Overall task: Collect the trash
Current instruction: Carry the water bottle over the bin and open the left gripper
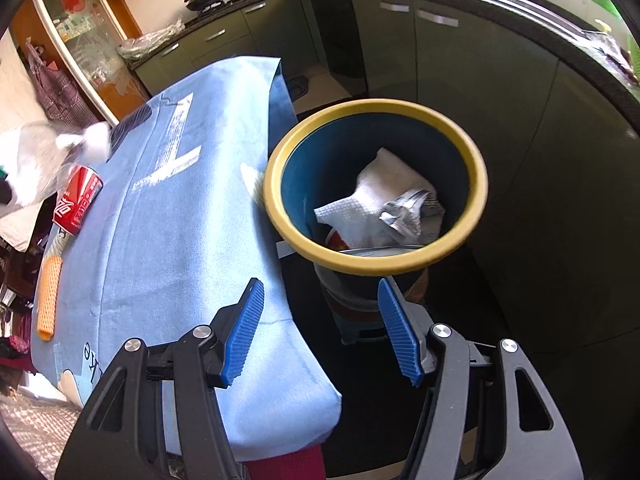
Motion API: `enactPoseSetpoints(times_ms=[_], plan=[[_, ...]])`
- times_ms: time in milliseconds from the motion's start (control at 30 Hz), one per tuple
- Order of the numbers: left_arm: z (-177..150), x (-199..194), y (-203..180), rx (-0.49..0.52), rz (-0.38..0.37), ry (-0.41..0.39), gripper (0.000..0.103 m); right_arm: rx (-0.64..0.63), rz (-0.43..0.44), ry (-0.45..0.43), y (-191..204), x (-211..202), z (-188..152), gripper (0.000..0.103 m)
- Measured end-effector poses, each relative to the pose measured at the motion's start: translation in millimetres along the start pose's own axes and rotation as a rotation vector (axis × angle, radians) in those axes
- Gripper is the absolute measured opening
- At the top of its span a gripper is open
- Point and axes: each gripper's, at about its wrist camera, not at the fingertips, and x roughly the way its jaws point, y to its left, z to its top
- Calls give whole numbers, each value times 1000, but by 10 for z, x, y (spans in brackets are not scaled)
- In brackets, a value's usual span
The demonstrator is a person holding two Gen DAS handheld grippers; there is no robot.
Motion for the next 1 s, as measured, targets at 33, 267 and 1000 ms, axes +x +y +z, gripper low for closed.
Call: enactPoseSetpoints(times_ms=[33,267,1000], plan=[[150,71,-104,23,-6,-2,58,5,-4,-6,-32,-45,-22,59],[1085,666,-589,110,-71,-2,58,64,-29,-23,-390,-258,-203,59],[623,79,-270,58,-120,-286,89,63,2,-19,-445,-242,-188,59]])
